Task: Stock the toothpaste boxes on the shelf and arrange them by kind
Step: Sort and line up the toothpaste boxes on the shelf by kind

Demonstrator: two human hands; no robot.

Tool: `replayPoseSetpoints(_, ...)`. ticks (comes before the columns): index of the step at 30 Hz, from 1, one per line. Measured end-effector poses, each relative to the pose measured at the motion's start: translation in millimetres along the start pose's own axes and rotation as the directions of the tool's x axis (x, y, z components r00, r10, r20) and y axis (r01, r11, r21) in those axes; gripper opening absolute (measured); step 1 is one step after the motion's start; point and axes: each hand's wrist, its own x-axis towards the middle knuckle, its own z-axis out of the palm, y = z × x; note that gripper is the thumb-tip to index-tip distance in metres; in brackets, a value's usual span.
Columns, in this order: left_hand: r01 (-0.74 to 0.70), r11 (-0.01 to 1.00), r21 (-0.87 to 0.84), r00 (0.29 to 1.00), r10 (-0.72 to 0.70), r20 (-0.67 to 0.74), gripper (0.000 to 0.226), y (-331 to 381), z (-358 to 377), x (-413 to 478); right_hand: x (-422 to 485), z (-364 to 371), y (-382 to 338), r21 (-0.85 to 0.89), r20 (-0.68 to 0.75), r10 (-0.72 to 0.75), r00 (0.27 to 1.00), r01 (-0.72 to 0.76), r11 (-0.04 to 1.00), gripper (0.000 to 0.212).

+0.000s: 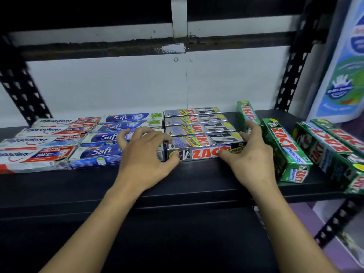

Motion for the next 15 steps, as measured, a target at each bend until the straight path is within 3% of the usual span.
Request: replayPoseSetpoints(15, -0.047, 0.999, 0.008, 0.999, 0.047, 0.013, 0.046, -0.8, 1.1, 0.3, 0.9, 3.2, 1.6, -0.05, -0.008, -0.02, 1.0, 0.019, 0.999, 0.1)
